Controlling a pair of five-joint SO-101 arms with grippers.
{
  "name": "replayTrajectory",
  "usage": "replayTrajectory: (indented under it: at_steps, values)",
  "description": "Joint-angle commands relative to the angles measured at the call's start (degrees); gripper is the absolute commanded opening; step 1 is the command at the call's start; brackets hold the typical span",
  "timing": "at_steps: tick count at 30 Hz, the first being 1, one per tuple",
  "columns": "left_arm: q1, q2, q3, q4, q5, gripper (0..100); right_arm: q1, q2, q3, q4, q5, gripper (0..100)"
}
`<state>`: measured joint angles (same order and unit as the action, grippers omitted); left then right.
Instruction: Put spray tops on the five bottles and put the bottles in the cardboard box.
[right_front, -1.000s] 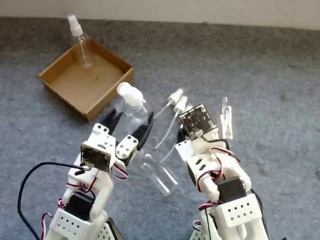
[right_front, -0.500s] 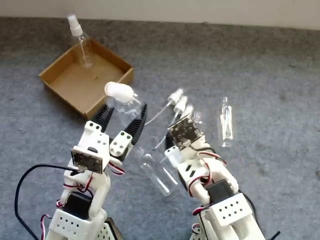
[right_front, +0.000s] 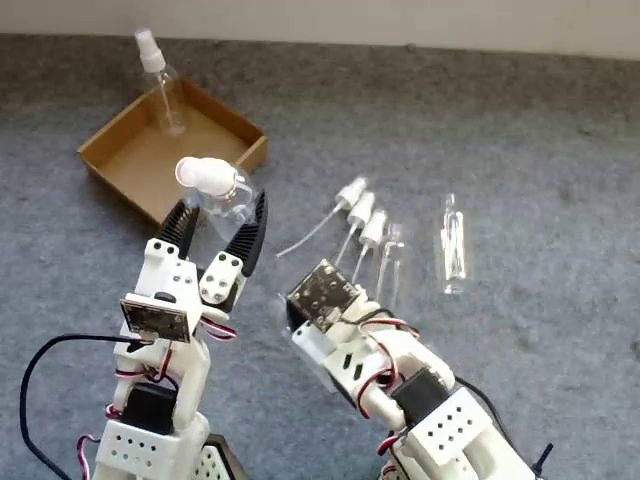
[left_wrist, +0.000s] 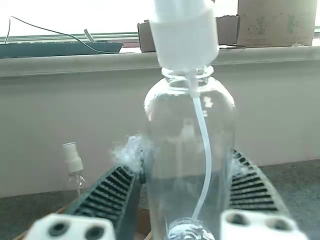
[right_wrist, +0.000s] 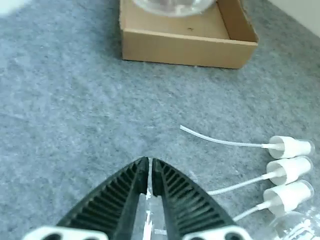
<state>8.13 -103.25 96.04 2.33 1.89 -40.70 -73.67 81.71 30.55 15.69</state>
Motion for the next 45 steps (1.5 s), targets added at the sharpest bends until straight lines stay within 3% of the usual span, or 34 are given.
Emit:
replayTrajectory:
  at_steps: [1, 6, 11, 18, 23, 28, 34, 45]
  values:
    - [-1.2, -1.1, 0.9, -1.4, 0.5, 7, -4.2, -0.8, -1.1, -1.7, 0.0, 1.1]
    - [-3.0, -1.1, 0.9, -1.3, 0.6, 7, -6.7, -0.8, -1.4, -2.8, 0.0, 1.1]
    - [-3.5, -1.1, 0.9, -1.1, 0.6, 7, -8.3, -0.8, -0.7, -13.1, 0.0, 1.1]
    - [-3.0, -1.1, 0.9, -1.1, 1.1, 7, -10.1, -0.8, -0.7, -13.5, 0.0, 1.1]
    - [-3.1, -1.1, 0.9, -1.1, 15.2, 7, -14.2, -0.8, -0.7, -13.5, 0.0, 1.1]
    - [-2.9, -1.0, 0.9, 1.3, 17.1, 7, -14.2, -0.9, -0.7, -13.5, 0.0, 1.1]
    - [3.4, -1.1, 0.9, 4.6, 16.9, 7, -13.8, -0.9, -0.7, -13.5, 0.0, 1.1]
    - [10.8, -1.1, 0.9, 9.4, 14.7, 7, -6.2, -0.9, -0.7, -13.5, 0.0, 1.1]
